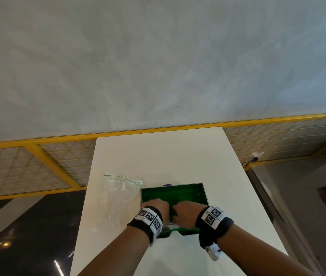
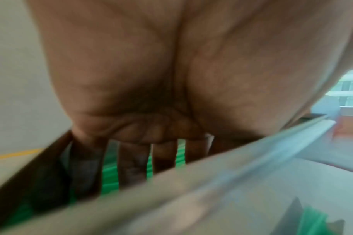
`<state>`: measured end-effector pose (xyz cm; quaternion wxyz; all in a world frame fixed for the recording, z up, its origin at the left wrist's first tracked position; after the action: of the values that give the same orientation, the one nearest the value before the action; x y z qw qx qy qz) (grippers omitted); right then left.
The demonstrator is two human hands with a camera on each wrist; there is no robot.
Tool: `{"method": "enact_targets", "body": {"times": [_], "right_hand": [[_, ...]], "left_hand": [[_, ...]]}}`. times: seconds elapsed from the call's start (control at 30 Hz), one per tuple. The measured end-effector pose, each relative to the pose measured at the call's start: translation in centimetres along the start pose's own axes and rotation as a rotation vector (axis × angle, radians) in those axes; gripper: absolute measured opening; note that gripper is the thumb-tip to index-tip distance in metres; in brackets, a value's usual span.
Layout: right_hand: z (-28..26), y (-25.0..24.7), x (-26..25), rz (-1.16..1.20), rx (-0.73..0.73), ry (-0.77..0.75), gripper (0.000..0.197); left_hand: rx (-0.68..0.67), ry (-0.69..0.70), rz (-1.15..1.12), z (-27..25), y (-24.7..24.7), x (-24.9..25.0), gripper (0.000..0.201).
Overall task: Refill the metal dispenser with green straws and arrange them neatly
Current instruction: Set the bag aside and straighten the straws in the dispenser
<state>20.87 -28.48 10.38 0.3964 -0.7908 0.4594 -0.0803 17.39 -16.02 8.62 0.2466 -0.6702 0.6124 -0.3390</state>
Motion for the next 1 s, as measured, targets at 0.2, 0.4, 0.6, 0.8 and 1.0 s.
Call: {"method": "enact_targets", "body": {"times": [0.2, 0.4, 0.6, 0.8, 1.0], "right_hand": [[1.3, 2.1, 0.9, -0.054, 0.062, -0.060, 0.061], [0.8, 2.2, 1.3, -0.155, 0.102, -0.060, 0.028], [0.5, 2.1, 1.1, -0.060, 0.016, -0.002, 0.049], [1.1, 1.1, 1.3, 0.006, -0.094, 0.036, 0.051], [2.1, -0.5, 1.1, 0.217, -0.025, 0.081, 0.026]], "left_hand": [[0.131, 0.051, -0.059, -0.1, 0.2, -1.3, 0.013], [0.117, 0.098, 0.001, 1.0, 1.0, -1.4, 0.025], [0.068, 0.058, 0.013, 1.6, 1.1, -1.4, 0.027], [0.003, -0.021, 0.105, 2.4, 1.5, -1.7, 0.031], [0.053, -0.004, 0.056, 2.1, 1.0, -1.4, 0.031]]}}
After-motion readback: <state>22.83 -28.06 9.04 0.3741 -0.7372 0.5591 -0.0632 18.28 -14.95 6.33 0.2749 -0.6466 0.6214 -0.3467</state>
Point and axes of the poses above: each hand's wrist, its own z-axis towards the middle knuckle, its own y-axis out of the palm, x = y × z, the point moved 1 cm from there along z, towards the middle knuckle, and after that the axes turned 7 degrees about y, right-handed, at the moved point
